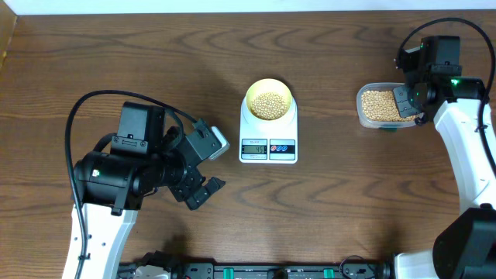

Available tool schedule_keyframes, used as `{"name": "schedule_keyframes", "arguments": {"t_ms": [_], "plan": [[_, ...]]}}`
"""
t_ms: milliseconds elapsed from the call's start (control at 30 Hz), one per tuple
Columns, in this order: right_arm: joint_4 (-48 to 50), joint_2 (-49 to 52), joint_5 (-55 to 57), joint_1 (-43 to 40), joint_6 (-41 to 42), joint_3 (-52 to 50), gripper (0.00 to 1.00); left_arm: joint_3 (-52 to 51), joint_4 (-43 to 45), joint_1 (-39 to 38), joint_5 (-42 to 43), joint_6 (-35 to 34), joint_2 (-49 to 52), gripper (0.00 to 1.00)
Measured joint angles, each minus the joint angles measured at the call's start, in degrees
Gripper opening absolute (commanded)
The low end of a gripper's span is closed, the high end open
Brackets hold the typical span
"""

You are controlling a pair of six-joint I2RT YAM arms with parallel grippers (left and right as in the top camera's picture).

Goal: Scoop item into bowl and weigh 50g on scale
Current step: 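Carry the scoop with right gripper back to the tub, then dip the scoop into the soybeans and lift it out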

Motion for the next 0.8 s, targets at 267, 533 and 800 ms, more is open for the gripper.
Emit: {"name": "schedule_keyframes", "arguments": {"t_ms": [267, 533, 800], "plan": [[0.02, 1.42, 0.0, 0.0, 0.0, -0.17, 0.01, 0.0, 0.0, 0.0, 0.0, 0.0, 0.02, 0.99], [0.63, 4.26, 2.91, 0.0, -0.02, -0.46, 0.01, 0.0, 0.0, 0.0, 0.0, 0.0, 0.0, 0.99], [0.66, 5.62, 2.32, 0.07, 0.04, -0.63, 0.01, 0.0, 0.0, 0.0, 0.0, 0.0, 0.0, 0.99]]}}
